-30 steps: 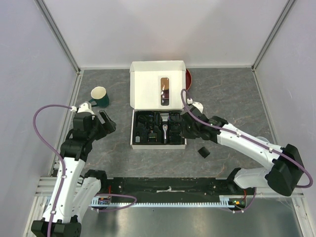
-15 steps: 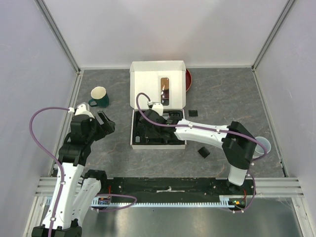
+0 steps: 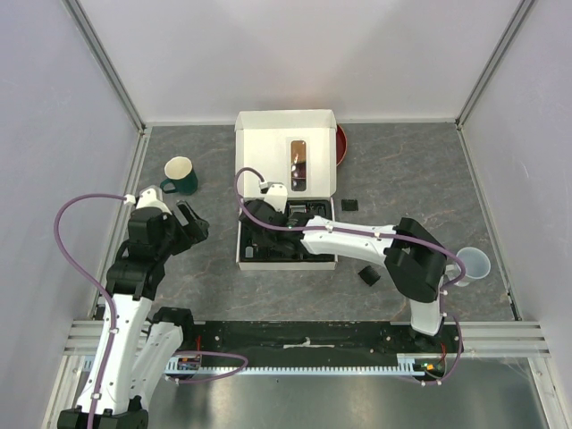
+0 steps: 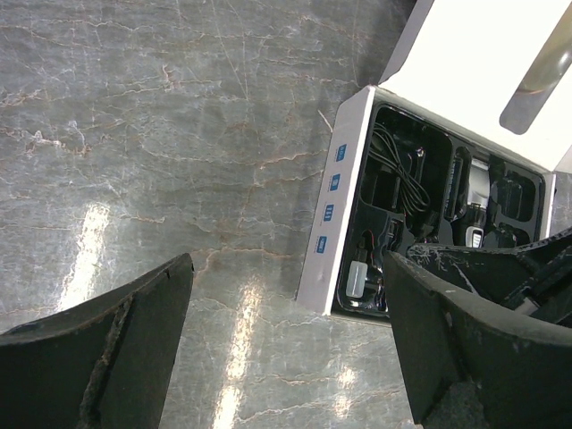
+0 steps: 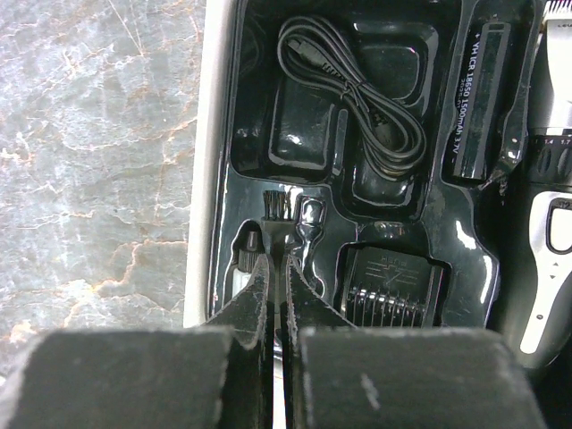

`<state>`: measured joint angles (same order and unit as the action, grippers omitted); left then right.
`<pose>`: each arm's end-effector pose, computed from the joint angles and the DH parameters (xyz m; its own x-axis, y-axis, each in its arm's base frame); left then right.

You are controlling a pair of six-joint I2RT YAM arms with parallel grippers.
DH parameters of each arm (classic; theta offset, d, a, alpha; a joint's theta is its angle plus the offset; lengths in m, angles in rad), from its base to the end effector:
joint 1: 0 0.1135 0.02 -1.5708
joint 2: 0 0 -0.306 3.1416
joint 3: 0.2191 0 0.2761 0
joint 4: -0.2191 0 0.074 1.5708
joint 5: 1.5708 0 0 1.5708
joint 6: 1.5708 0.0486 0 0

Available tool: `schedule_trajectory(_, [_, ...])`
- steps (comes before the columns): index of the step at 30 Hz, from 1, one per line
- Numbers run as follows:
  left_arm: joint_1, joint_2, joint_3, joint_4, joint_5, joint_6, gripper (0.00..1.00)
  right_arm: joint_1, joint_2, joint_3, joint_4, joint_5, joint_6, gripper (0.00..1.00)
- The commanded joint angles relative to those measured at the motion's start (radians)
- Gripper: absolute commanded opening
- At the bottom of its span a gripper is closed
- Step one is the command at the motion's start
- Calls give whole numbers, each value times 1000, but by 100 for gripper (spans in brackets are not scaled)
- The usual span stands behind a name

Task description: Sort the hair-cutting tools

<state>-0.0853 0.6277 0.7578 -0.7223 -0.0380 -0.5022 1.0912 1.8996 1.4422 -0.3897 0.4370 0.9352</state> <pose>0.1331 -0.0095 0.3193 -0.5134 -0.4389 -0.7375 -0.2206 0.8980 -0.3808 0.2329 0.4033 0.2495 -0.7480 0.1418 -0.6483 -0.1222 0.9308 0.3446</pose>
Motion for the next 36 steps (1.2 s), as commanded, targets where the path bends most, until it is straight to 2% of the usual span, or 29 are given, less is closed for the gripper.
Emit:
schedule_trajectory(1, [2,-3,-3,38,27,39,92,21,26,40,5,80,33,0])
schedule_trajectory(20, [2,7,-3,38,27,37,92,36,53,57,-52,124,19,0])
schedule_trajectory(36, [2,7,-3,38,26,39,92,42,84,69,-70,78,24,0])
